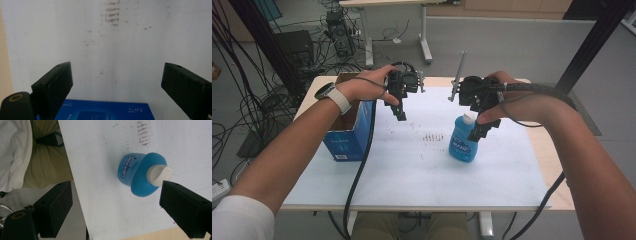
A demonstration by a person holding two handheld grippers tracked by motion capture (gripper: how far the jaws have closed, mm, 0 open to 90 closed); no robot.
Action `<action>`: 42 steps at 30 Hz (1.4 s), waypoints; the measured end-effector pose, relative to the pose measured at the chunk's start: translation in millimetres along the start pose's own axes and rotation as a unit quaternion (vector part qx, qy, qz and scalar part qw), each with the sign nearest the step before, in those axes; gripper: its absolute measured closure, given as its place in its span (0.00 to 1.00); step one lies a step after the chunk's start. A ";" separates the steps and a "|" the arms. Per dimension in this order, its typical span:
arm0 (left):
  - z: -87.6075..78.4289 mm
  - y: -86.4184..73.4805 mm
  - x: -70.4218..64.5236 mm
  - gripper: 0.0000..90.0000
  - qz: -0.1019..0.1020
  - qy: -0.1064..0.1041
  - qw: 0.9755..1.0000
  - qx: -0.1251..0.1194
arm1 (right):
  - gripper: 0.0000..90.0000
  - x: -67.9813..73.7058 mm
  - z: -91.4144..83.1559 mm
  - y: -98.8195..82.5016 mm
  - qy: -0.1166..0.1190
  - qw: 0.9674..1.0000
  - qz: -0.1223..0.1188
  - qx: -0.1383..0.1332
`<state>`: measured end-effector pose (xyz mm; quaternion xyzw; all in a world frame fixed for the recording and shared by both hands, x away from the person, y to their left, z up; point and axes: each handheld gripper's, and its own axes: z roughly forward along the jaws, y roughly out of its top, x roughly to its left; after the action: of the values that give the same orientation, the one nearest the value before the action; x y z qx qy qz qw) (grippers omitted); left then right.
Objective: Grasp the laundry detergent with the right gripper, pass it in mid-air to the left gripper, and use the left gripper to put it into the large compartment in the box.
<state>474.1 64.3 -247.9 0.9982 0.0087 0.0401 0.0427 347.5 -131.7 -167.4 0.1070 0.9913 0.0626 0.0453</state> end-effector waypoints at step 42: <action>-2.4 -2.3 -1.3 0.11 -0.002 0.003 1.000 -0.003 | 0.12 -0.2 1.9 0.5 -0.002 1.000 -0.001 -0.001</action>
<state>472.6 66.8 -245.8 0.9980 0.0104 0.0432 0.0455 348.0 -131.0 -169.3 0.1063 0.9912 0.0629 0.0478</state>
